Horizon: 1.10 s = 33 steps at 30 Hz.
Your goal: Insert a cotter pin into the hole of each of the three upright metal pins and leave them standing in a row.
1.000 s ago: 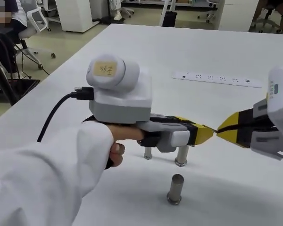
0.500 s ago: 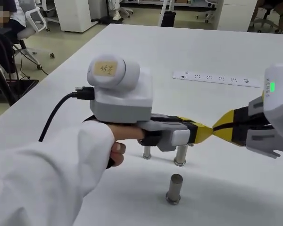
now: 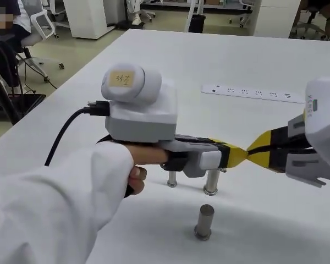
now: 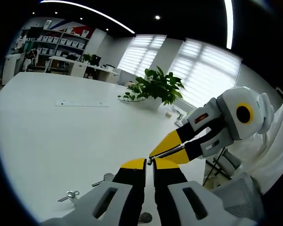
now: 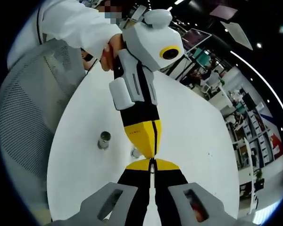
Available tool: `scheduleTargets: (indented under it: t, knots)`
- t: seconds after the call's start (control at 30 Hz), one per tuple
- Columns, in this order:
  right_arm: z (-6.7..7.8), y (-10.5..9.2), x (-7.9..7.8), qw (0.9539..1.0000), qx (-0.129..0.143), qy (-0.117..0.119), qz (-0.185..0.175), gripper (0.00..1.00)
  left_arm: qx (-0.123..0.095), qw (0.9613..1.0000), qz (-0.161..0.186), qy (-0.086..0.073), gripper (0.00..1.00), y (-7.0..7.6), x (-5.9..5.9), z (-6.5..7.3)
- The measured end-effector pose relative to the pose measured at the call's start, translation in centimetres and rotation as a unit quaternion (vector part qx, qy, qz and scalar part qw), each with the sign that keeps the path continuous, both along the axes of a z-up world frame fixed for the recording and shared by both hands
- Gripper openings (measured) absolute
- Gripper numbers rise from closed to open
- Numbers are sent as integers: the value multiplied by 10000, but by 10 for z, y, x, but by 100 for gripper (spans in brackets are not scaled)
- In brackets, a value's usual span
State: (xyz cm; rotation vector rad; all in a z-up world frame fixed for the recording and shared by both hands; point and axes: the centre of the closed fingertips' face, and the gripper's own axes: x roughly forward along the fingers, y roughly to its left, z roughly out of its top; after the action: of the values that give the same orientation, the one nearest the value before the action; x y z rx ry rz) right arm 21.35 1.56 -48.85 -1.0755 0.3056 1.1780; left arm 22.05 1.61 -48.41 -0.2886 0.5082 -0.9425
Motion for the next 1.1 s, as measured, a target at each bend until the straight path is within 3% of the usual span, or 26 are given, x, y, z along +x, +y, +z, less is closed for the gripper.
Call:
scheduleTargets:
  t: [0.4, 0.87, 0.9, 1.1]
  knots:
    - [-6, 4, -7, 9998, -59, 136, 116, 0, -88, 9991, -108, 398, 0, 3, -8, -6]
    - [-9, 3, -10, 9997, -95, 177, 142, 0, -93, 9988, -74, 466, 0, 2, -10, -9]
    - [-9, 3, -10, 9997, -112, 170, 158, 0, -79, 9984, -53, 550, 0, 2, -11, -11]
    - [-18, 2, -15, 9987, -356, 232, 291, 0, 88, 9982, -95, 581, 0, 0, -15, -19]
